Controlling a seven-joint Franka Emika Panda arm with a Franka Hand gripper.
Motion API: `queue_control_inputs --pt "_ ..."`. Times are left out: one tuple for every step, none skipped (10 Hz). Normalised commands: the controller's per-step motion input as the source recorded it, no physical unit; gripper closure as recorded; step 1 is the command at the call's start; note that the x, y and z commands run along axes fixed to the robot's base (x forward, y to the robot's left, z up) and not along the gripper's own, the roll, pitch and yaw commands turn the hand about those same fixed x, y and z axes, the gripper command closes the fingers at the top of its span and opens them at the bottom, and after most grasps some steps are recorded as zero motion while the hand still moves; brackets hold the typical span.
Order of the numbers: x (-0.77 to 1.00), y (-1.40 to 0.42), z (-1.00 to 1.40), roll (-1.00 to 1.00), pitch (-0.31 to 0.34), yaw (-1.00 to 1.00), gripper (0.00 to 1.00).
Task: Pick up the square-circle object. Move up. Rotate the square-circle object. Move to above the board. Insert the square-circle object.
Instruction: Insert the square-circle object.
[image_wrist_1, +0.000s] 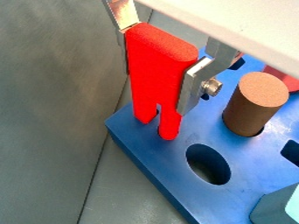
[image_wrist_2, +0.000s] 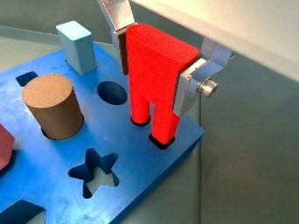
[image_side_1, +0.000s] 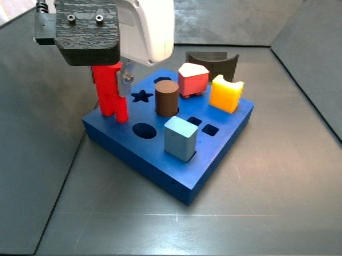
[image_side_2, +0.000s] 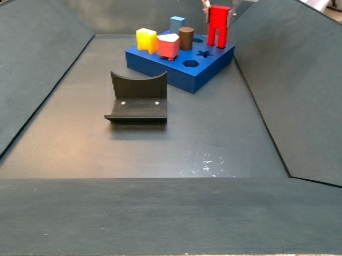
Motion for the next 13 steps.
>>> queue_control_inputs --pt "0.00 0.05 -0.03 -0.03 0.000 0.00 1.00" --pt "0.00 0.06 -0.01 -0.03 0.000 0.00 1.00" --pt "0.00 0.05 -0.03 -0.04 0.000 0.00 1.00" --pt "0.00 0.00 -0.07 -0.05 0.000 0.00 1.00" --pt "0.00 0.00 -0.06 -0.06 -0.011 0.00 1.00" --pt "0.00 0.00 -0.19 -0.03 -0.037 -0.01 1.00" --pt "0.06 -0.03 -0.33 -0.01 -0.014 -0.04 1.00" --pt "0.11 0.16 -0.24 -0.07 0.000 -0.04 1.00" --pt "0.04 0.26 -0.20 -0.05 0.000 0.00 1.00" --pt "0.00 0.20 -0.22 0.00 0.000 0.00 1.00" --pt "0.02 0.07 -0.34 0.01 0.000 0.00 1.00" --pt "0.00 0.00 -0.46 0.04 -0.017 0.01 1.00" --pt "0.00 0.00 -0.35 0.00 -0.010 0.00 1.00"
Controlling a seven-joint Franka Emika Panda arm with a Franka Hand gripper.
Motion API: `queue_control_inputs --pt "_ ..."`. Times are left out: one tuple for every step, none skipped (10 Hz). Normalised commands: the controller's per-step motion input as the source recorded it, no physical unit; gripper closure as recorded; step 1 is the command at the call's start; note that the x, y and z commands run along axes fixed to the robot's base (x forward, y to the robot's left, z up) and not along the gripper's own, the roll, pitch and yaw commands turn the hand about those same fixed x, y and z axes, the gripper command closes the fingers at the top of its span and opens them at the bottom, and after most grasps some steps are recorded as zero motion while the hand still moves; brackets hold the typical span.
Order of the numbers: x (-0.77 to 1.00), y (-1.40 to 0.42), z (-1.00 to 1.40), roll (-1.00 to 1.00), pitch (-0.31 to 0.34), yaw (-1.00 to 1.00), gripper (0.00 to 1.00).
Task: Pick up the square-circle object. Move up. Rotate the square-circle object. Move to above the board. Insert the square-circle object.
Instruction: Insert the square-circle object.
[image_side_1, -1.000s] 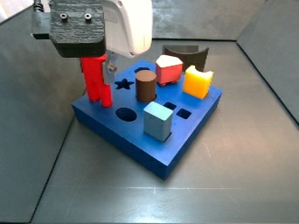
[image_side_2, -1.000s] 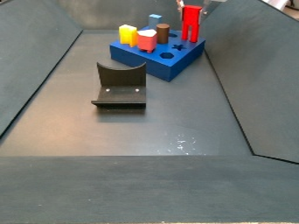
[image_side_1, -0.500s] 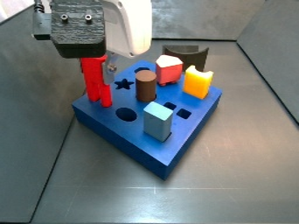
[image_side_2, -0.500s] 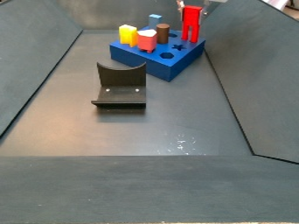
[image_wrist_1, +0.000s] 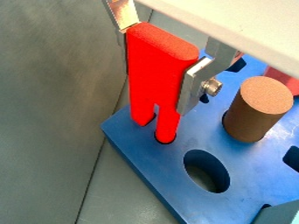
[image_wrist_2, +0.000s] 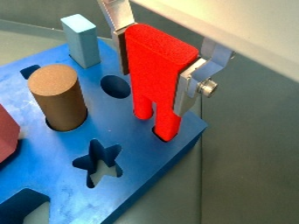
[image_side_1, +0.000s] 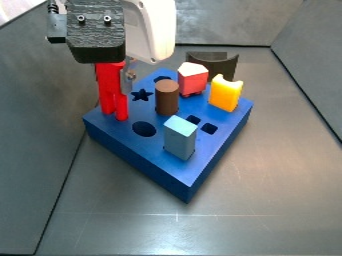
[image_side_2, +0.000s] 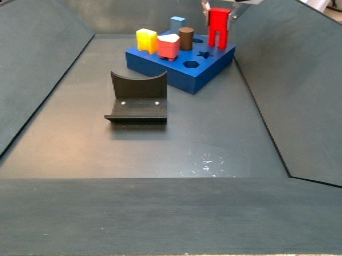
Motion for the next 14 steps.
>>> queue_control_inputs --pt "0.00 0.33 -0.07 -0.15 0.000 0.00 1.00" --pt "0.03 0.40 -0.10 -0.16 0.000 0.00 1.00" --pt "0.04 0.31 -0.23 -0.07 0.000 0.00 1.00" --pt "0.07 0.19 -0.32 0.00 0.000 0.00 1.00" --pt "0.24 0.04 -0.31 0.00 -0.004 0.00 1.00" --pt "0.29 0.00 -0.14 -0.01 -0.014 -0.06 1.00" --pt "-0.10 0.02 0.00 -0.05 -0.077 0.00 1.00" --pt "-0.48 0.00 0.00 0.00 -0.154 0.00 1.00" --pt "-0.65 0.00 0.00 0.03 -0.173 0.02 1.00" --pt "-0.69 0.00 -0.03 0.06 -0.196 0.03 1.00" --pt "-0.70 0.00 -0.11 0.07 -0.220 0.05 1.00" --pt "-0.65 -0.01 -0.07 0.03 -0.247 0.03 1.00" --pt "-0.65 0.00 0.00 0.04 -0.251 0.05 1.00" --pt "-0.87 0.00 0.00 0.08 -0.279 0.06 1.00"
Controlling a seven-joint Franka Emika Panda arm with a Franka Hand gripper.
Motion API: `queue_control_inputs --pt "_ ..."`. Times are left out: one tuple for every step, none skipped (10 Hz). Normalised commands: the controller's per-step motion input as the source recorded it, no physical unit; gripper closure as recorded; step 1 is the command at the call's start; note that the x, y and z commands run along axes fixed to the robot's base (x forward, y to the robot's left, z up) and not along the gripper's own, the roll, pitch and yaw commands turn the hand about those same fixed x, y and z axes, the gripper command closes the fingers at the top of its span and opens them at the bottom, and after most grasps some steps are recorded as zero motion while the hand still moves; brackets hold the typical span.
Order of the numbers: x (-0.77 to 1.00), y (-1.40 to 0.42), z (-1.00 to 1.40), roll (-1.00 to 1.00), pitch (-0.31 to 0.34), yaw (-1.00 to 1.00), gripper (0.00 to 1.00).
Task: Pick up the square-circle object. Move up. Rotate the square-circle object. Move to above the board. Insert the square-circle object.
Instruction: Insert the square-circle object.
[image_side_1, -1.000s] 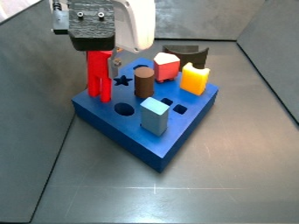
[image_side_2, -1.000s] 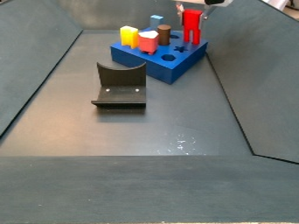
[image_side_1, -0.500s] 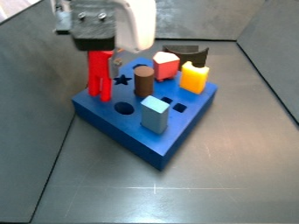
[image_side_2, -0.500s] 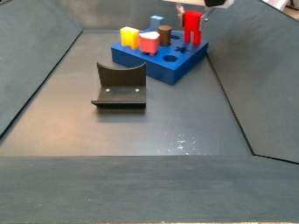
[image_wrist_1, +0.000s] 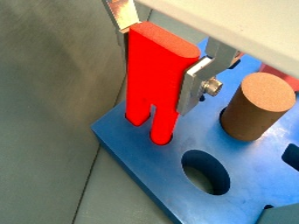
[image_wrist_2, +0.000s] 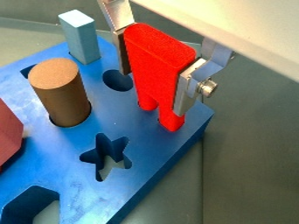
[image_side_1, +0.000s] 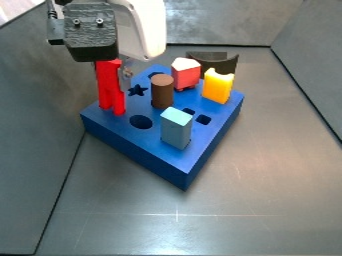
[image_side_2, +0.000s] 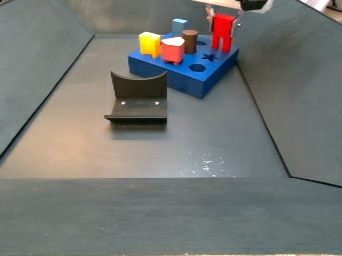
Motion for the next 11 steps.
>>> queue_control_inputs --pt "-0.98 0.00 0.00 0.10 -0.281 0.04 1.00" --pt "-1.00 0.00 0.00 0.10 -0.287 0.00 1.00" --pt "-1.00 0.00 -0.08 0.15 -0.267 0.00 1.00" --pt "-1.00 0.00 -0.23 0.20 -0.261 0.00 1.00" --pt "-1.00 0.00 -0.42 0.25 -0.304 0.00 1.00" --pt "-0.94 0.00 -0.46 0.40 -0.203 0.19 1.00" --pt "-0.42 0.00 -0.36 0.47 -0.107 0.55 1.00" --pt "-0.17 0.00 -0.29 0.45 -0.067 0.68 1.00" --pt "0.18 0.00 0.00 0.50 -0.087 0.51 1.00" --pt "0.53 0.00 -0.01 0.34 -0.034 0.37 1.00" --pt "0.67 -0.21 -0.57 0.25 0.000 0.01 1.00"
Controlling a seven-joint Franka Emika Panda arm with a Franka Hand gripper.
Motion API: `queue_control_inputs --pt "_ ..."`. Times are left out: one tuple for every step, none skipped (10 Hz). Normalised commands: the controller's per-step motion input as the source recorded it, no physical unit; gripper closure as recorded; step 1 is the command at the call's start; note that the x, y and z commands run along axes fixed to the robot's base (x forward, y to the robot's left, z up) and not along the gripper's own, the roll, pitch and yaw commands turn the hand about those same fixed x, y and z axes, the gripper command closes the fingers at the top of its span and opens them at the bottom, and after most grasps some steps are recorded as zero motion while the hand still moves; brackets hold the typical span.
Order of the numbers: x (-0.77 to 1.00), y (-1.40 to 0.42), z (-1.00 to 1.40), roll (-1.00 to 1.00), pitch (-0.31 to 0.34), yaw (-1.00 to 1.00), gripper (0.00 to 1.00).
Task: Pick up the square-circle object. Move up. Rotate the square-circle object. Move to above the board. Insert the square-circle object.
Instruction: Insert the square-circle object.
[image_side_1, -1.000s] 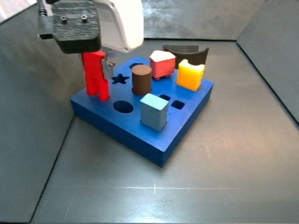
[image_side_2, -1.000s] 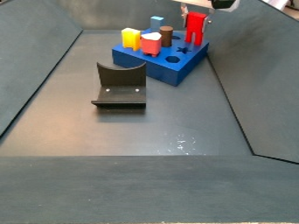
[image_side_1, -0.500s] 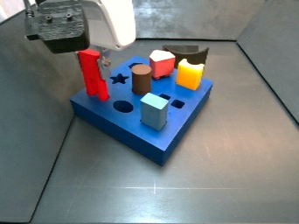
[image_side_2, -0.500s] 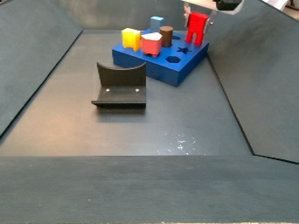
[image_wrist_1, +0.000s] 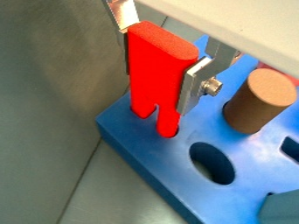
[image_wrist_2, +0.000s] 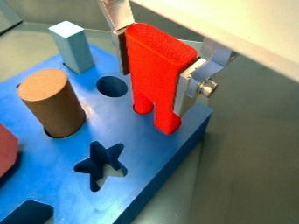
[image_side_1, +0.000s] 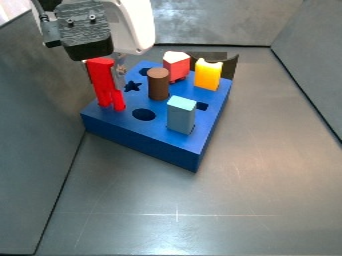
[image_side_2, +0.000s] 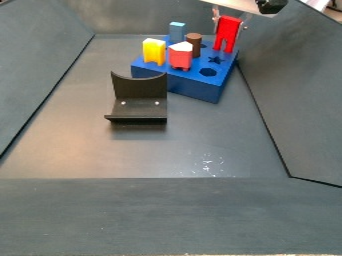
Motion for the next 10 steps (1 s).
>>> queue_control_inputs --pt "0.43 -0.20 -0.25 0.02 0.000 -0.17 1.00" --pt "0.27 -0.17 0.00 0.02 0.011 -0.17 1.00" --pt "0.77 -0.33 -0.53 0.09 0.006 -0.17 1.00" --pt "0.93 -0.29 -0.77 0.12 0.071 0.00 1.00" --pt "0.96 -0.27 -0.83 0.14 0.086 0.00 1.00" --pt "0.97 -0.28 -0.80 0.13 0.086 0.00 1.00" --pt "0.81 -0.32 -0.65 0.07 0.069 -0.07 1.00" --pt "0.57 -0.22 -0.18 0.01 0.056 -0.35 1.00" --pt "0.19 -0.15 -0.12 0.39 0.139 0.00 1.00" --pt "0.32 -0.20 0.00 0.50 0.106 0.00 1.00"
